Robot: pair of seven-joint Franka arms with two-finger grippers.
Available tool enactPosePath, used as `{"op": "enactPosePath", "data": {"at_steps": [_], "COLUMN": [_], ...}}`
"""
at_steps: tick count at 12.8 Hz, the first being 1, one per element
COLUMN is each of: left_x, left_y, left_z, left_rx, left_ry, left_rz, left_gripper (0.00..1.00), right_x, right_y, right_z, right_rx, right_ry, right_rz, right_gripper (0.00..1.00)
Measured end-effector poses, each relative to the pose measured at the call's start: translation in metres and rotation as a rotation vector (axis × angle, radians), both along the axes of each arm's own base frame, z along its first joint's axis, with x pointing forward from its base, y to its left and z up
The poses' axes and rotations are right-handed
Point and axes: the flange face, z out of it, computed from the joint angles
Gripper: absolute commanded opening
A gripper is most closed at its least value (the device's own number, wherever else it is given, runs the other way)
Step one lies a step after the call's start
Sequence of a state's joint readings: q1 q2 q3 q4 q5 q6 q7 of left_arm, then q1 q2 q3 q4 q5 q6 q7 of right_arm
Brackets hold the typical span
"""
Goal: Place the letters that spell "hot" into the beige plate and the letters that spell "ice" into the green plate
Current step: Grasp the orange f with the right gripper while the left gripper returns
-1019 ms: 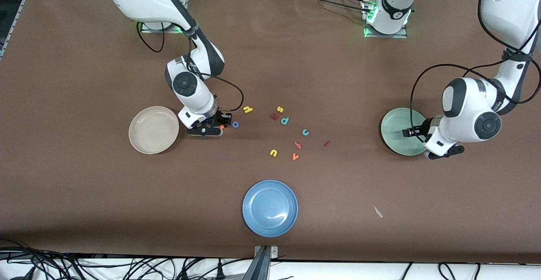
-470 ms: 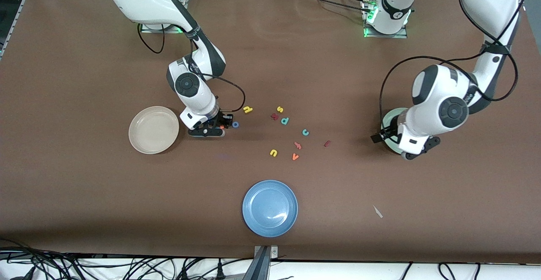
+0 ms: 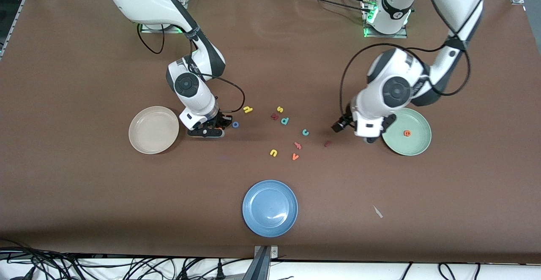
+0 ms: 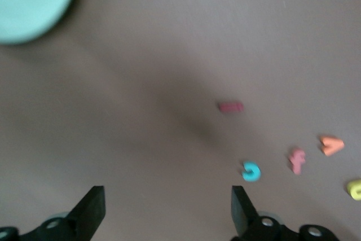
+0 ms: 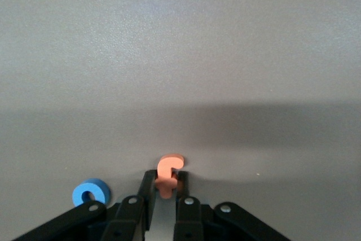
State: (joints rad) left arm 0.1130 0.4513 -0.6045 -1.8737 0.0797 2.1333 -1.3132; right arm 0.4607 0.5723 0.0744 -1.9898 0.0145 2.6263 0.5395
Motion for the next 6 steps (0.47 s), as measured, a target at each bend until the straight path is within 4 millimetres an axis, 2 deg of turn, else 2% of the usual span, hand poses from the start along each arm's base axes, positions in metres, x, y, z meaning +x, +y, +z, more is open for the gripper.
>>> {"op": "enactPosePath", "data": {"at_steps": [1, 3, 6], "left_x": [-0.002, 0.002, 0.013], "left_y": [-0.014, -0.035, -0.058], "left_z": [-0.004, -0.019, -0.055], "left_rx": [-0.007, -0.040, -0.006], "left_ry": [-0.008, -0.023, -0.021], "left_rz": [0.044, 0.124, 0.183], "left_gripper": [0.94, 0.94, 0.94], "right_x": [0.000, 0.000, 0.006], "right_y": [0.000, 0.000, -0.004], "right_z": [0.000, 0.000, 0.007], "right_rx": [0.000, 0.000, 0.000], "right_ry": [0.000, -0.001, -0.013], "right_rz": [0.000, 0.001, 0.000], "right_gripper": [0.00, 0.00, 0.00]}}
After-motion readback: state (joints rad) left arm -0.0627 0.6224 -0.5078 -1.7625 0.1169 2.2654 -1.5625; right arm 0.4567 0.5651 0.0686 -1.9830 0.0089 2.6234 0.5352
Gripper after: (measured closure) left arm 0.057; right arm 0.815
